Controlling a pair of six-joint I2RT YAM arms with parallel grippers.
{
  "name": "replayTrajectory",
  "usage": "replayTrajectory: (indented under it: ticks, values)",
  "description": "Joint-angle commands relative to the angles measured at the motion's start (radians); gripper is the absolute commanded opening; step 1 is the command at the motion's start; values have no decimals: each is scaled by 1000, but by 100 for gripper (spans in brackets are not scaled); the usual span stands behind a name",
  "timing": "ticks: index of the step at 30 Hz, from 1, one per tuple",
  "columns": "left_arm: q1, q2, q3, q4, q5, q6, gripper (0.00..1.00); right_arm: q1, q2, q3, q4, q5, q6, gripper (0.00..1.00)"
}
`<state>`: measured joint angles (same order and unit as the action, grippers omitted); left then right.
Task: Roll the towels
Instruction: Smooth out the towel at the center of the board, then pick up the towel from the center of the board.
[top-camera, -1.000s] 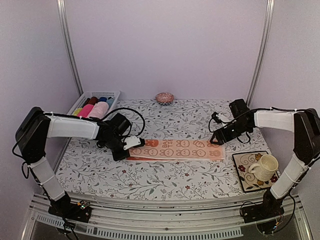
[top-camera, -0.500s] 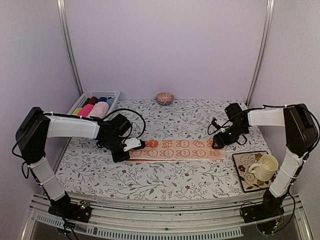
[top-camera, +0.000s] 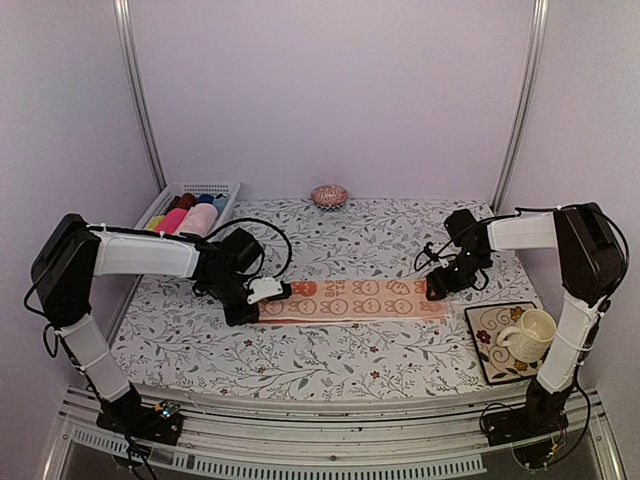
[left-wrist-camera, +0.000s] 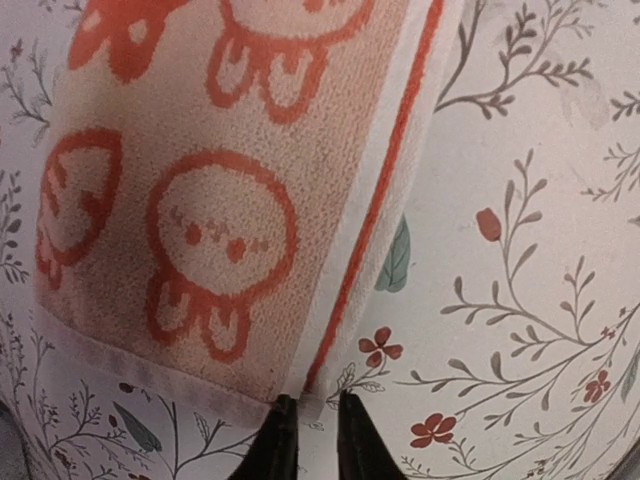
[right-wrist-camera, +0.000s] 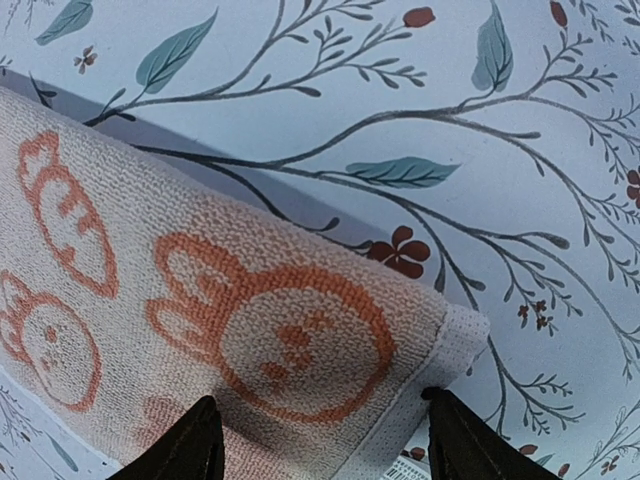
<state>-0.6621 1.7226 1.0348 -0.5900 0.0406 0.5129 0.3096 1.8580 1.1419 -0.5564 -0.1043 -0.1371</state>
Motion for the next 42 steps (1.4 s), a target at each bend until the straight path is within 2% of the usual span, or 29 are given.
replayTrajectory:
  ticks: [1, 3, 5, 8, 9, 10, 11, 14, 16, 19, 20, 24, 27, 30, 33, 37, 42]
  values:
    - [-12, -17, -8, -16, 27, 9, 31, 2, -7, 26, -18, 22, 8, 71]
    - [-12, -32, -12, -16, 23, 11, 50, 0, -29, 23, -21, 23, 1, 71]
    - [-10, -50, -20, -16, 18, 17, 59, -8, -62, 20, -20, 19, -5, 72]
    - [2, -84, -24, -8, 6, 15, 64, -27, -126, 21, -17, 12, -1, 73]
    - [8, -92, -20, -6, 4, 10, 66, -32, -155, 25, -16, 20, 1, 78]
    - [18, -98, -10, -3, 6, 3, 68, -32, -182, 31, -17, 39, 8, 94]
    - [27, -99, 5, -1, 14, -4, 69, -33, -208, 37, -17, 68, 8, 100]
    - [62, -79, 67, 24, 35, -41, 71, -60, -284, 20, 27, 56, 17, 99]
    - [86, -42, 137, 42, 56, -86, 73, -121, -310, -13, 68, -127, 76, 99]
    - [125, 30, 249, 80, 109, -193, 74, -188, -299, -47, 104, -401, 142, 99]
    - [135, 59, 294, 90, 117, -242, 74, -199, -293, -59, 117, -440, 171, 99]
    - [159, 171, 475, 76, 184, -411, 70, -217, -300, -135, 192, -481, 262, 99]
    - [172, 227, 540, 60, 260, -534, 63, -218, -280, -163, 207, -494, 300, 97]
    - [187, 280, 544, 70, 397, -630, 60, -219, -252, -182, 217, -498, 337, 93]
    - [189, 283, 517, 93, 462, -680, 58, -219, -214, -193, 218, -489, 375, 89]
    - [187, 265, 449, 147, 524, -724, 57, -219, -191, -216, 217, -474, 409, 86]
    - [183, 253, 393, 157, 522, -728, 57, -219, -151, -223, 193, -456, 427, 83]
